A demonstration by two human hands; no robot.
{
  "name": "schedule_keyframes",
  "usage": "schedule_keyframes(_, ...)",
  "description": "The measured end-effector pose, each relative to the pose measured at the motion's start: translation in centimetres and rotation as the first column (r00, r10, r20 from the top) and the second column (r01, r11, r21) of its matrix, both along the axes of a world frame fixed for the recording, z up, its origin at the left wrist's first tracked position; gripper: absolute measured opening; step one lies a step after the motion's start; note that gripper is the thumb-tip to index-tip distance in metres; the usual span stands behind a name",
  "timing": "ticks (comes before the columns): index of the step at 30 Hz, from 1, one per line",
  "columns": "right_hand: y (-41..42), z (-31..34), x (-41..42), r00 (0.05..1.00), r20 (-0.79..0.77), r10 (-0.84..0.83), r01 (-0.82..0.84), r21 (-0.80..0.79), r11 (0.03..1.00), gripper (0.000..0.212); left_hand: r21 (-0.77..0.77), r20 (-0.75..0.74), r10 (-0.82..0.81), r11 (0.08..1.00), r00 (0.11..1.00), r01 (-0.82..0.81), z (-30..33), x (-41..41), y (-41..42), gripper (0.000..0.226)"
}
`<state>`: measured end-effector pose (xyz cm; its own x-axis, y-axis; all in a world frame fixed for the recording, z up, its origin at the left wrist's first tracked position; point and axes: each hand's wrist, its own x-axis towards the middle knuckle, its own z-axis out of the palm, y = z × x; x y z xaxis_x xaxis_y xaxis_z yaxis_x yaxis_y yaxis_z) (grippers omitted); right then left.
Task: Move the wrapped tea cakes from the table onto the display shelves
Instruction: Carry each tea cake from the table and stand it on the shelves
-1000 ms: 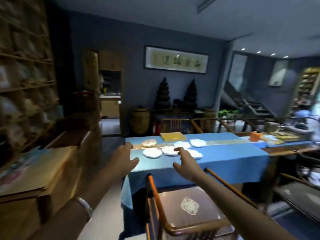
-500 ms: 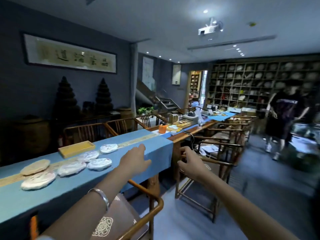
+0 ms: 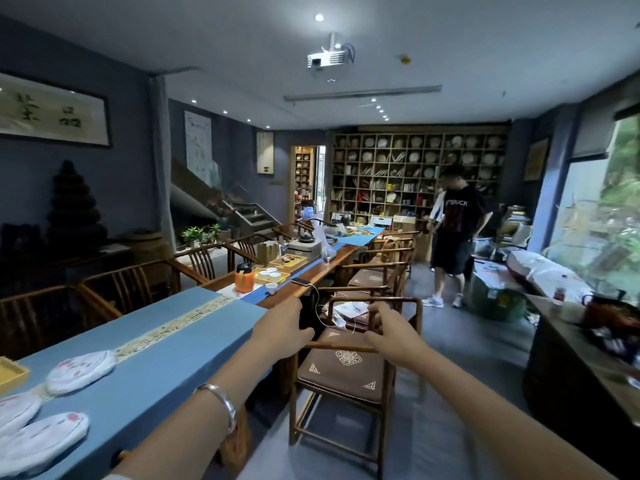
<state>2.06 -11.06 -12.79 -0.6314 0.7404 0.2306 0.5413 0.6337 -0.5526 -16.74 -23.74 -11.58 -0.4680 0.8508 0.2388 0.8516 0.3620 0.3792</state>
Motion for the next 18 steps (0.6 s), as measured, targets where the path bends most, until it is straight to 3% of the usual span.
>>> schedule_keyframes(9,9.4,-2.2,-8.4,1.000,0.015,0.006,-0.006,-0.017,1.000,0.054,-0.042,-0.002,0.024,0.999,1.000,-0.024,-2.7,-8.6,8.6,0.047)
schedule_keyframes(18,20.2,-5.0,-24.8,0.966,0.022,0.256,-0.256,-0.034,0.966,0.055,-0.016,0.011,0.308,0.951,0.951,-0.308,-6.1,-21.0,14.2,0.052)
